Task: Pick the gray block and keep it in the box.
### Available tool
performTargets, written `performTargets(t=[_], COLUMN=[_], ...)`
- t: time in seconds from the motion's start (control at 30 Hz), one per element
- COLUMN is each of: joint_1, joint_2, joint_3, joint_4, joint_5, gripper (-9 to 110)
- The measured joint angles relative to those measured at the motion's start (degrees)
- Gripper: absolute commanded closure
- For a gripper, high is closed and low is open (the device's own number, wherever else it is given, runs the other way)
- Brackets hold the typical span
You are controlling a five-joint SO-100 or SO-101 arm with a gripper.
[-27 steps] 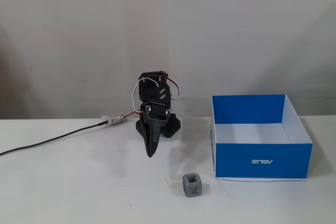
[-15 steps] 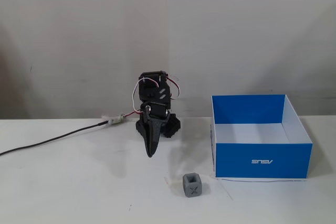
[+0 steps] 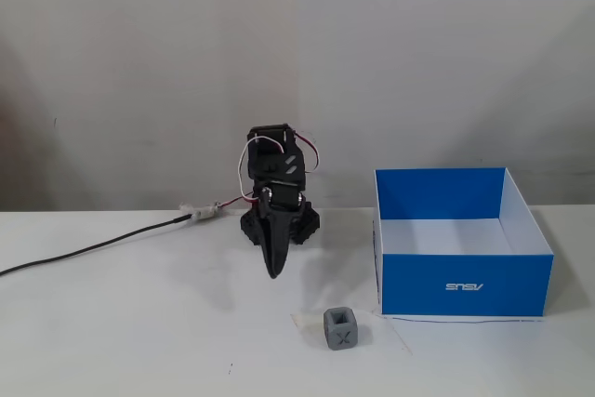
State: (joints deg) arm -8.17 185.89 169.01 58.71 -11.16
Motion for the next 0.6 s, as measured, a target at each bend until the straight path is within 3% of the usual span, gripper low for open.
performTargets(t=[0.2, 0.43, 0.6], joint_1=[-4.75, -13.8, -16.08], joint_2=[-39.73, -65.74, -78.4], joint_3=[-29.44, -45.26, -49.57], joint_4=[8.44, 13.8, 13.54], joint_5=[4.22, 8.88, 10.37], gripper=[101, 100, 76])
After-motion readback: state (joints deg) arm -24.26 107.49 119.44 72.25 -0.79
